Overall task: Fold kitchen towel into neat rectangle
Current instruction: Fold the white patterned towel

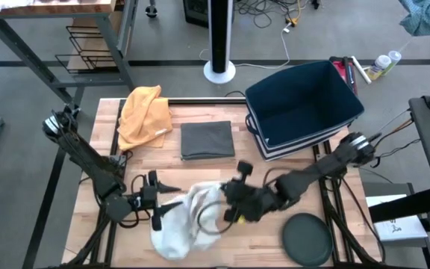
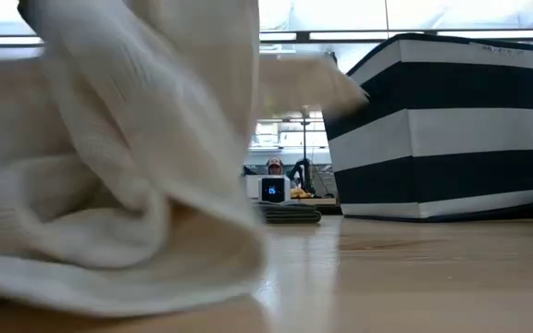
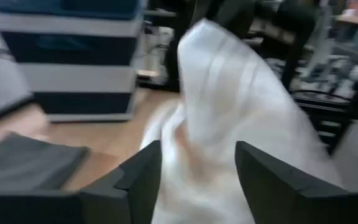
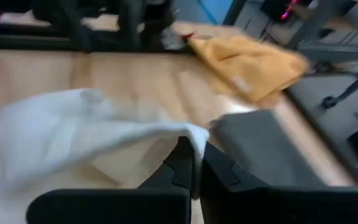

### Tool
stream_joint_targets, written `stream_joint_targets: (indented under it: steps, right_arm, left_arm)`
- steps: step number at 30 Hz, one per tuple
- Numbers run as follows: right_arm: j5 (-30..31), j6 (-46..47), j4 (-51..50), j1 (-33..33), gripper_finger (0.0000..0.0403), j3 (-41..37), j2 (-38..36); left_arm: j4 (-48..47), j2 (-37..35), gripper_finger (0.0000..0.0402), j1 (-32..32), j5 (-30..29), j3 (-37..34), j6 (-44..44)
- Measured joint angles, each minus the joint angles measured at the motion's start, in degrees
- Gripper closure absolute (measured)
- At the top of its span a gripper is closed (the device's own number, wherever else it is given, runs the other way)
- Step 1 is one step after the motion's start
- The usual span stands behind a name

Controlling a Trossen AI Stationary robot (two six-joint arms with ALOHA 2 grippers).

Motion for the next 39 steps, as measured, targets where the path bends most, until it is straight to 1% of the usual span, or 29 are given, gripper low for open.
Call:
stream_joint_targets:
  steps: [4, 7, 9, 12, 14, 16, 19, 21, 24, 26, 31, 32, 35, 39]
  right_arm:
    - [1.14, -7.01, 0.16, -3.9, 0.0402, 0.02, -3.92]
    - [1.16, -12.11, 0.75, -7.62, 0.0402, 0.0, -5.62]
    - [1.15, -13.87, 1.73, -10.01, 0.0402, 0.0, -6.4]
    - [1.28, -14.22, 3.03, -13.01, 0.0403, 0.0, -7.15]
    - [3.25, -14.57, 3.2, -14.89, 0.0403, -0.07, -7.75]
    - [5.59, -15.29, 3.18, -16.55, 0.0403, -0.07, -8.81]
    - [5.39, -14.2, 4.53, -18.48, 0.0403, -0.07, -10.58]
    - [5.25, -14.31, 5.4, -19.06, 0.0403, 0.0, -11.21]
    - [4.68, -15.77, 5.88, -20.05, 0.0403, -0.02, -11.81]
    - [3.88, -17.17, 7.31, -20.48, 0.0403, -0.04, -12.2]
    - [3.43, -21.04, 13.17, -20.31, 0.0403, -0.04, -12.42]
    - [3.33, -21.71, 13.4, -20.32, 0.0403, -0.04, -12.42]
    - [3.53, -21.97, 13.3, -20.77, 0.0403, -0.04, -12.42]
    - [3.52, -21.74, 11.63, -20.78, 0.0403, -0.04, -12.4]
  left_arm:
    - [-2.26, -3.81, 0.0174, 0.44, -5.76, -0.02, 2.14]
    - [-2.34, -5.84, 0.0164, 2.48, -6.53, -0.53, 4.26]
    - [-2.33, -6.44, 0.0162, 4.79, -5.09, -0.57, 4.83]
    - [-2.22, -5.88, 0.0164, 8.52, 0.99, -0.01, 6.24]
    - [-0.92, -4.3, 0.0166, 10.58, 3.38, 0.51, 7.92]
    - [0.9, -1.91, 0.0169, 12.15, 4.24, 1.1, 9.99]
    - [2.78, 2.73, 0.017, 14.06, 4.51, 2.47, 11.21]
    - [3.01, 6.06, 0.017, 15.67, 6.56, 3.7, 11.06]
    - [3.1, 11.61, 0.0169, 18.9, 11.11, 5.82, 10.23]
    - [3.46, 15.28, 0.0169, 21.25, 14.08, 7.79, 10.0]
    - [4.7, 24.52, 0.0168, 26.94, 14.85, 14.72, 12.1]
    - [4.83, 26.37, 0.0166, 27.89, 15.78, 16.34, 12.07]
    - [4.6, 31.99, 0.0155, 30.39, 20.09, 20.81, 9.88]
    - [4.55, 38.13, 0.014, 32.15, 22.89, 25.09, 4.46]
